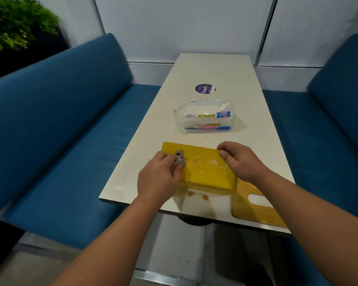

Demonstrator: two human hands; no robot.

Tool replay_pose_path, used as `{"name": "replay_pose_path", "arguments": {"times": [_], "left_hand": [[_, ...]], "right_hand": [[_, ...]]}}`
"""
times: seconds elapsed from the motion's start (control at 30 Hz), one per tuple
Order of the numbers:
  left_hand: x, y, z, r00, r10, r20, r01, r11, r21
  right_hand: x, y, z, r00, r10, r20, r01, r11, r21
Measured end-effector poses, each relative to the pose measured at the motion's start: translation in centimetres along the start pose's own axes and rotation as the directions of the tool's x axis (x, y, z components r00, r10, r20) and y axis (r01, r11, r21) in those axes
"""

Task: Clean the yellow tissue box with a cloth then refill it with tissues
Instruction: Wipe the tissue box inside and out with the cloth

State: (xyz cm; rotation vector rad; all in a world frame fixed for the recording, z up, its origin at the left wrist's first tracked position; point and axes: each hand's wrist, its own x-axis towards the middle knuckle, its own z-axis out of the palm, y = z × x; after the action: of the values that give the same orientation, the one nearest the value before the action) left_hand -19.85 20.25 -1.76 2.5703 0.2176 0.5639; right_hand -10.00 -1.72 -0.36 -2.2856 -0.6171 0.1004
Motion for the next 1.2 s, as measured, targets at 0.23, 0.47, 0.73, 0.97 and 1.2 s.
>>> {"name": "replay_pose_path", "arguments": {"times": [0.23,0.47,0.73,0.97,1.2], "left_hand": [[0.2,-0.9,-0.1,0.998,-0.050,-0.038,0.050,0.999,0.004],[0.2,-1.8,-0.7,0.984,-0.128,-0.125,0.126,0.992,-0.022],[-2.0,-2.2,-0.2,0.972,-0.161,-0.172,0.153,0.986,-0.061],[-0.6,-1.6,0.1,0.986,-0.055,-0.159,0.055,0.998,-0.004],[1.0,-0.3,0.3,0.991,0.109,-0.079,-0.105,0.993,0.063]], "right_hand": [[-0.6,-0.1,0.2,0.998,-0.043,-0.041,0.043,0.999,-0.002],[-0.5,-0.2,-0.1,0.999,-0.046,-0.003,0.046,0.999,-0.016],[-0.6,-0.3,-0.3,1.000,-0.019,0.025,0.019,1.000,-0.022],[-0.5,-0.4,-0.5,0.999,-0.013,0.048,0.015,0.999,-0.037],[-0.6,-0.5,-0.6,0.999,-0.004,0.052,0.007,0.999,-0.041]]}}
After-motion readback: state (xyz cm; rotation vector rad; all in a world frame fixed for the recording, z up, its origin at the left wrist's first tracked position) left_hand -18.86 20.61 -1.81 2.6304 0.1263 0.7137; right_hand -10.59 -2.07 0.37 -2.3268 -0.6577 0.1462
